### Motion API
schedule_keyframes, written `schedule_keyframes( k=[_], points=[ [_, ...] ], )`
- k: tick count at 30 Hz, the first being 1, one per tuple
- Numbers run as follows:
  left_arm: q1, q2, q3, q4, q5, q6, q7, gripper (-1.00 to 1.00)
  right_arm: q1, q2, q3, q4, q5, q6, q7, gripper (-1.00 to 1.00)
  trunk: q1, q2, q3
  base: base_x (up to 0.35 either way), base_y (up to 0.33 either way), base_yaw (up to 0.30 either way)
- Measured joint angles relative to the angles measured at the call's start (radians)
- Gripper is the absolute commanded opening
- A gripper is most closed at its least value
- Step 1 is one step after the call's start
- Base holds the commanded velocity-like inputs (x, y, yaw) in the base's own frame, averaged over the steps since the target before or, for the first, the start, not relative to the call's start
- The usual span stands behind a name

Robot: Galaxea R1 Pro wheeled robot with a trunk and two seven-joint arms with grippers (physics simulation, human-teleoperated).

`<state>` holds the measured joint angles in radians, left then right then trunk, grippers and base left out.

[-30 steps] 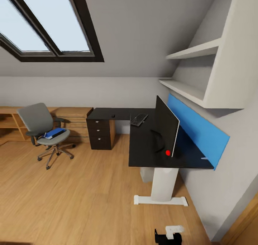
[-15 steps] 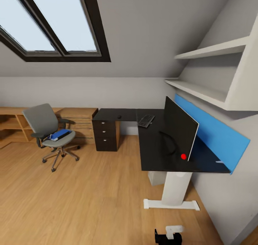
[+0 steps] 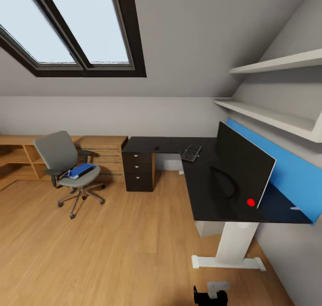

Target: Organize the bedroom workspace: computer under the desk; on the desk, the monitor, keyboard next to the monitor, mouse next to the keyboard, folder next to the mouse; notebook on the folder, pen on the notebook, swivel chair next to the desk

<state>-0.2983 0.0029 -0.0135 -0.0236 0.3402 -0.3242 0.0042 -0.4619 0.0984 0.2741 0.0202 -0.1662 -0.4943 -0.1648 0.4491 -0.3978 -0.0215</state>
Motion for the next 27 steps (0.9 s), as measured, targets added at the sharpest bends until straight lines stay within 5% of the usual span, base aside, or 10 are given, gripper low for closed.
schedule_keyframes(
  k=[5,8,9,16,20,27],
  points=[
    [0.000,0.001,0.000,0.000,0.001,0.000,0.000,1.00,0.000,-0.022,0.003,-0.002,0.003,0.006,-0.006,1.00,0.000,0.000,0.000,0.164,0.313,0.000],
    [0.000,0.002,0.000,0.000,0.001,0.000,0.000,1.00,0.006,-0.062,0.002,0.000,0.002,0.017,-0.008,1.00,0.000,0.000,0.000,0.164,0.313,0.000],
    [0.000,0.008,0.001,0.000,0.001,-0.001,0.000,1.00,0.062,-0.100,0.002,-0.002,0.002,0.034,-0.008,1.00,0.000,0.000,0.000,0.164,0.313,0.000],
    [0.000,0.018,0.000,0.000,0.001,-0.003,0.000,1.00,0.186,-0.156,0.003,0.001,0.003,-0.024,-0.001,1.00,0.000,0.000,0.000,0.165,0.312,0.000],
    [0.000,0.018,0.000,0.000,0.001,-0.003,0.000,1.00,0.216,-0.167,0.006,0.001,0.003,-0.149,0.017,1.00,0.000,0.000,0.000,0.169,0.292,0.000],
    [0.000,0.019,0.000,0.000,0.001,-0.003,0.000,1.00,0.240,-0.168,0.008,0.001,0.002,-0.223,0.032,1.00,0.000,0.000,0.000,0.187,0.200,0.000]
  ],
)
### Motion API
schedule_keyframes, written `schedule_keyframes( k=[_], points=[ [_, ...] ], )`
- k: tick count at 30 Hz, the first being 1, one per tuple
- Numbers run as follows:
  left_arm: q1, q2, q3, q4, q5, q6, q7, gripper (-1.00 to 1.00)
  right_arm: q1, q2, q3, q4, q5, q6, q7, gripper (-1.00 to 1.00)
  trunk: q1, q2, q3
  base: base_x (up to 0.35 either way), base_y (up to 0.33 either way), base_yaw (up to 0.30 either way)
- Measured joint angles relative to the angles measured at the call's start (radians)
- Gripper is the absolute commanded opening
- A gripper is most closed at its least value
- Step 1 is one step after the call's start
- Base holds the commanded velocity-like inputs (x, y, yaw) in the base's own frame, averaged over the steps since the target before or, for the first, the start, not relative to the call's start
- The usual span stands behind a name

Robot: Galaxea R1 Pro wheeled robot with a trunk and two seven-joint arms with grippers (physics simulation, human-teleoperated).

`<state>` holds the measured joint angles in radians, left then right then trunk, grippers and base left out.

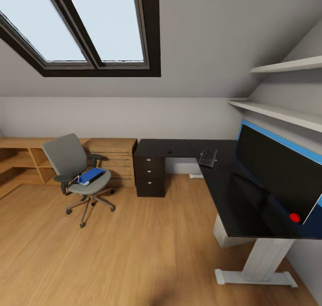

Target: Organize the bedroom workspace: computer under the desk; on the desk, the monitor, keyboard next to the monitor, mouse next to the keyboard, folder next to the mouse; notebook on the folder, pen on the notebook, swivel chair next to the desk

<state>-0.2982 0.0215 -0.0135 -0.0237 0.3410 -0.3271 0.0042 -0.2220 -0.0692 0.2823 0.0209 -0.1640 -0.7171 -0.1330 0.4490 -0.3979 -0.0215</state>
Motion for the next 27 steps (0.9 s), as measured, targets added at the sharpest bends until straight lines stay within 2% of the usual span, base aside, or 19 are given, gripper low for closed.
schedule_keyframes(
  k=[10,27],
  points=[
    [0.000,-0.002,0.000,0.000,0.000,0.000,0.000,1.00,0.005,0.002,0.000,0.000,0.000,-0.028,0.001,1.00,0.000,0.000,0.000,0.303,0.113,0.000],
    [0.000,-0.005,0.000,0.001,0.000,0.000,0.000,1.00,0.006,0.003,0.000,0.000,0.000,-0.026,0.001,1.00,0.000,0.000,0.000,0.331,0.007,0.000]
  ],
)
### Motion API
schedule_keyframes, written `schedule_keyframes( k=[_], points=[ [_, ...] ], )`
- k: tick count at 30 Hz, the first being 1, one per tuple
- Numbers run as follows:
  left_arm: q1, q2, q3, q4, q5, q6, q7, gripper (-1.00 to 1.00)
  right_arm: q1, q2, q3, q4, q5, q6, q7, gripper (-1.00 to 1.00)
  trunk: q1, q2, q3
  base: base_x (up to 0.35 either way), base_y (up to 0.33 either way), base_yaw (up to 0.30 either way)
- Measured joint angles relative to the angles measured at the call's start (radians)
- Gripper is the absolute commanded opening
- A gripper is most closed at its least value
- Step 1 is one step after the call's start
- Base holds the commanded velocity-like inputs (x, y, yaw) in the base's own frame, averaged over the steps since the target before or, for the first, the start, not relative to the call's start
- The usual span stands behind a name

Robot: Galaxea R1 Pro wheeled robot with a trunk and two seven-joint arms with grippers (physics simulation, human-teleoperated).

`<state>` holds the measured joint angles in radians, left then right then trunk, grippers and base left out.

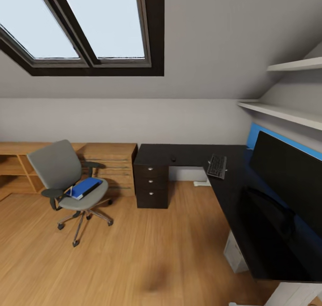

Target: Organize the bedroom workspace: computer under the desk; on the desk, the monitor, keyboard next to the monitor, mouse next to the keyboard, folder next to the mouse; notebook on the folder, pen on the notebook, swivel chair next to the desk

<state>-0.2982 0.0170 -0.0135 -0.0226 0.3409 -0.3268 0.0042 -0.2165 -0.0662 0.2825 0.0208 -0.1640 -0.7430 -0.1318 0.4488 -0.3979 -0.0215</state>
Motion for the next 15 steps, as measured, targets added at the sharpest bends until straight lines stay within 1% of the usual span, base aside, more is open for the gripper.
schedule_keyframes(
  k=[15],
  points=[
    [0.000,0.000,0.000,0.000,0.000,0.000,0.000,1.00,0.000,0.000,0.000,0.000,0.000,0.000,0.000,1.00,0.000,0.000,0.000,0.332,0.000,0.000]
  ],
)
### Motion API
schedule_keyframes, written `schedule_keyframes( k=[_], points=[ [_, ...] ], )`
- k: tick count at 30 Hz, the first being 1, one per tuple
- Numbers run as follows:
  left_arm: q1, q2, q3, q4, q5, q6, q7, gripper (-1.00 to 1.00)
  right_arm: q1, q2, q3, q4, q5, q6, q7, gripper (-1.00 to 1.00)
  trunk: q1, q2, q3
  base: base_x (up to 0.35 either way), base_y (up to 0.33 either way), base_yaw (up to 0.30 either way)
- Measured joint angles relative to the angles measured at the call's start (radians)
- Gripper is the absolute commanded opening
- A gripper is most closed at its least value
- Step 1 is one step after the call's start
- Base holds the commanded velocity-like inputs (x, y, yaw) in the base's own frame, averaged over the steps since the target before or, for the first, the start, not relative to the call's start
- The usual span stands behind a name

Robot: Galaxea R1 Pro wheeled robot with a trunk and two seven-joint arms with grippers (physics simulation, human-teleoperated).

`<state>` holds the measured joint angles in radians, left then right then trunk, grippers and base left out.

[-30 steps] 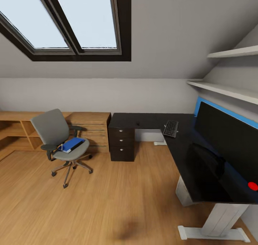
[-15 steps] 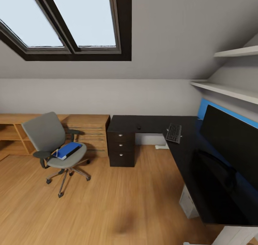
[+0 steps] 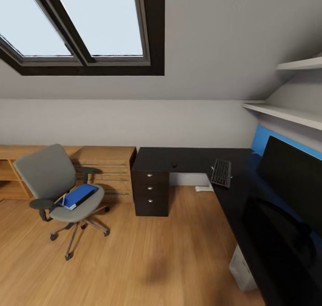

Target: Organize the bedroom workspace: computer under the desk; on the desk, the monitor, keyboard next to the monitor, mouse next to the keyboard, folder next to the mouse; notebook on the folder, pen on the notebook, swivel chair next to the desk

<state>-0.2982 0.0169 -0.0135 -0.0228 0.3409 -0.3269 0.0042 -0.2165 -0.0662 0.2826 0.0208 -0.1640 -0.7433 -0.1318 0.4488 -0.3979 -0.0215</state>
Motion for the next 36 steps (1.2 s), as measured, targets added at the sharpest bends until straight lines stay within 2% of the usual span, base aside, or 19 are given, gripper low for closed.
schedule_keyframes(
  k=[3,6,10,20,36],
  points=[
    [0.000,0.000,0.000,0.000,0.000,0.000,0.000,1.00,0.000,-0.001,-0.001,0.000,0.000,-0.001,0.001,1.00,0.000,0.000,0.000,0.332,0.000,0.000],
    [0.000,0.000,0.000,0.000,0.000,0.000,0.000,1.00,0.000,-0.004,-0.002,0.000,-0.002,-0.001,0.068,1.00,0.000,0.000,0.000,0.332,0.000,0.000],
    [0.000,0.000,0.000,0.000,0.000,0.000,0.000,1.00,0.000,-0.004,-0.003,0.000,-0.002,-0.001,0.085,1.00,0.000,0.000,0.000,0.332,0.000,0.000],
    [0.000,0.000,0.000,0.001,0.000,0.001,0.000,1.00,0.000,-0.005,-0.003,0.000,-0.002,-0.001,0.090,1.00,0.000,0.000,0.000,0.332,0.020,0.000],
    [0.000,0.000,0.000,0.000,-0.002,0.001,-0.019,1.00,0.000,-0.003,-0.002,0.000,-0.002,0.000,0.090,1.00,0.000,0.000,0.000,0.332,0.148,0.000]
  ],
)
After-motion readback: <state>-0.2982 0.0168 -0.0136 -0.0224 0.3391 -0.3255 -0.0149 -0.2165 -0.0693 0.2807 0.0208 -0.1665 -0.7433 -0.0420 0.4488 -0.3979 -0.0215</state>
